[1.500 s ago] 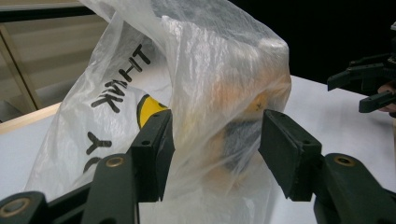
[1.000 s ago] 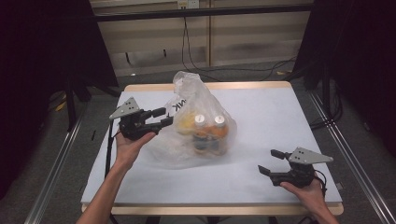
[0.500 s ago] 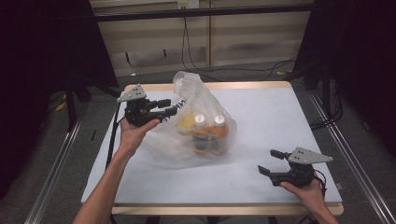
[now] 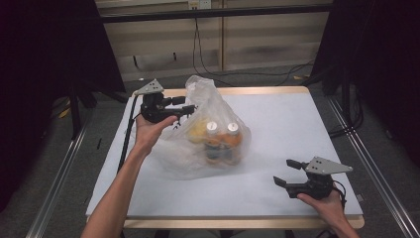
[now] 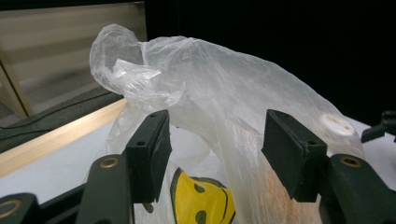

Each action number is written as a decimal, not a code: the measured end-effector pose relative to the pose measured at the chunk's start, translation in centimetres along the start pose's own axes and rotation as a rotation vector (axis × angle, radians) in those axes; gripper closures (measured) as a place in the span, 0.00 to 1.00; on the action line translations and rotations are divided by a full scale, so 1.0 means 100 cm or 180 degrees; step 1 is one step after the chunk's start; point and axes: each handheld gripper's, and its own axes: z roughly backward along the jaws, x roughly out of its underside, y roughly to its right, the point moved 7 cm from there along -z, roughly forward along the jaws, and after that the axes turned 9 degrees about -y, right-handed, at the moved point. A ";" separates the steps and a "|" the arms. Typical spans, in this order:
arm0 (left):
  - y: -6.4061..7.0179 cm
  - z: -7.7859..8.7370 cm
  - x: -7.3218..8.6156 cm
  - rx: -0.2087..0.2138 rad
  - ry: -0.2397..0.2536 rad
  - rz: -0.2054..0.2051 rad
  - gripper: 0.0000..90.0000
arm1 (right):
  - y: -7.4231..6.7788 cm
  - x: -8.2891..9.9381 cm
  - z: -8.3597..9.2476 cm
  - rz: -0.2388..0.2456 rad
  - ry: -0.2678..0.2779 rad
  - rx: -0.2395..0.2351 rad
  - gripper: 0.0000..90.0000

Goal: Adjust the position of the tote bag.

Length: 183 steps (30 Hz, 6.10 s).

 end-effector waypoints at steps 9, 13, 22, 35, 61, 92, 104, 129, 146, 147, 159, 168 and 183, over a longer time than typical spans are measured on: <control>-0.012 -0.019 0.005 -0.0004 -0.0030 0.0164 0.42 | 0.000 0.000 0.000 0.0006 -0.0004 -0.0010 0.25; -0.011 -0.022 0.004 0.0067 -0.0041 0.0102 0.54 | -0.001 0.000 0.000 0.0029 -0.0010 -0.0013 0.25; -0.004 -0.019 -0.002 0.0196 0.0000 -0.0001 0.99 | -0.001 0.001 -0.001 0.0029 -0.0021 -0.0016 0.25; 0.018 -0.003 -0.022 0.0210 0.0095 -0.0251 1.00 | -0.002 -0.001 -0.003 0.0029 -0.0023 -0.0030 0.25; 0.082 0.009 -0.039 0.0478 0.0275 -0.0698 1.00 | -0.018 -0.081 0.002 0.0235 0.0387 -0.0174 0.35; 0.133 0.001 -0.012 0.0723 0.0316 -0.0956 1.00 | -0.018 -0.177 -0.019 0.0343 0.0666 -0.0339 0.48; 0.149 -0.010 -0.025 0.0809 0.0178 -0.1109 1.00 | -0.020 -0.194 -0.010 0.0336 0.0828 -0.0404 0.51; 0.120 0.023 -0.019 0.0482 0.0346 -0.0833 0.57 | -0.004 -0.190 -0.003 0.0252 0.0831 -0.0379 1.00; 0.066 0.090 0.016 0.0017 0.0445 -0.0518 0.49 | 0.024 -0.183 0.005 0.0062 0.0930 -0.0285 1.00; 0.066 0.090 0.016 0.0017 0.0445 -0.0518 0.50 | 0.024 -0.183 0.005 0.0062 0.0930 -0.0285 1.00; 0.002 0.120 0.049 -0.0410 0.0459 -0.0089 0.46 | 0.034 -0.182 0.014 0.0005 0.1003 -0.0263 1.00; -0.015 0.090 0.061 -0.0364 0.0251 0.0107 0.23 | 0.034 -0.182 0.016 -0.0002 0.1029 -0.0293 1.00; 0.029 0.082 0.038 -0.0093 0.0343 -0.0427 1.00 | 0.057 -0.177 0.037 -0.0133 0.1149 -0.0091 1.00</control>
